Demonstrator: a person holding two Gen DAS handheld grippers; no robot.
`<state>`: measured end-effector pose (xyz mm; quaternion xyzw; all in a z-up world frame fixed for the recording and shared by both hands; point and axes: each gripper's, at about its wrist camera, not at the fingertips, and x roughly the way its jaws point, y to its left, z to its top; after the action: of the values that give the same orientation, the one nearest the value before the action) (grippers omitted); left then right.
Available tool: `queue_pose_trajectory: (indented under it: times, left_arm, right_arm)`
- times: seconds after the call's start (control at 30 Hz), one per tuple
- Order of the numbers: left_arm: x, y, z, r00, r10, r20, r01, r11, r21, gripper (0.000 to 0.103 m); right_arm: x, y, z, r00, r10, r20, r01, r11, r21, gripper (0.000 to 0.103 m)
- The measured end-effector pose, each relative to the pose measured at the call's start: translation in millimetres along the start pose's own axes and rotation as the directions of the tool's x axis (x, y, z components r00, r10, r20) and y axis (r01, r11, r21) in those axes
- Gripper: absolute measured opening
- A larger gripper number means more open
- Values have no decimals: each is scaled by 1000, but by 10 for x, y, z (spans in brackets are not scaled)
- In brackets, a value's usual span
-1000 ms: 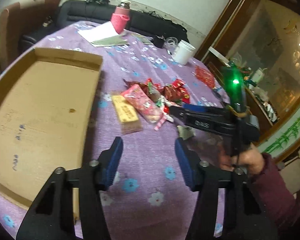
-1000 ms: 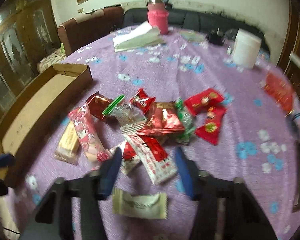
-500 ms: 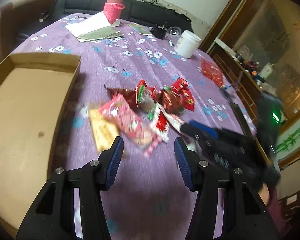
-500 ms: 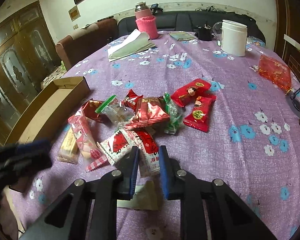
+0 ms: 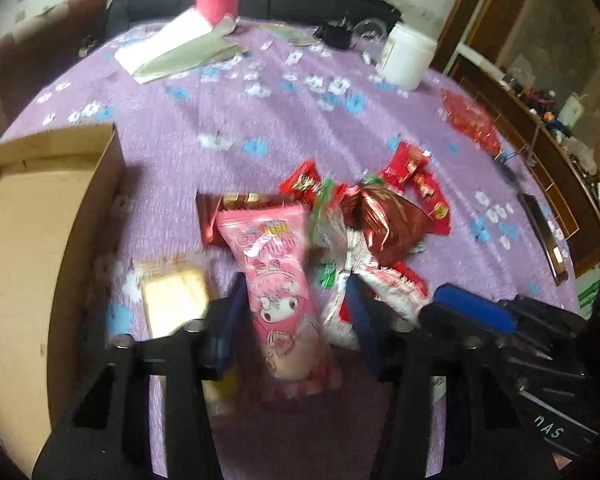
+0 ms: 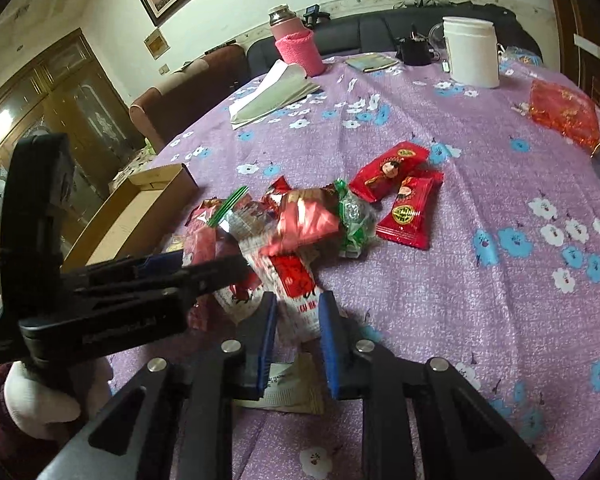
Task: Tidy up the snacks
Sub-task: 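Grasp the pink character snack pack with left tool while right grasps white red-label packet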
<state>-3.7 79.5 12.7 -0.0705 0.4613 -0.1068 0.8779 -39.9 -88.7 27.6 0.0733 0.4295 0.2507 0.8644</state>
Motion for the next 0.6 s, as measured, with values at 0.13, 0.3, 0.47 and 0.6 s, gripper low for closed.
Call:
queue_pose_trajectory:
  times: [0.13, 0.3, 0.47, 0.6]
  left_arm:
    - [-155, 64, -20, 999, -41, 13, 41, 999, -17, 22]
    - [-469, 132, -129, 992, -111, 56, 114, 993, -39, 22]
    - [-733, 212, -234, 978, -190, 85, 197, 977, -76, 22]
    - [-942, 308, -344, 972, -207, 113, 217, 972, -86, 23]
  right_arm:
    - [16, 29, -7, 1000, 2, 0, -2, 1000, -13, 41]
    - [39, 39, -3, 1000, -4, 10, 4, 1000, -18, 49]
    - [64, 54, 90, 1000, 11, 15, -11, 1000, -4, 49]
    - [220, 114, 180, 1000, 0, -28, -1, 1000, -21, 49]
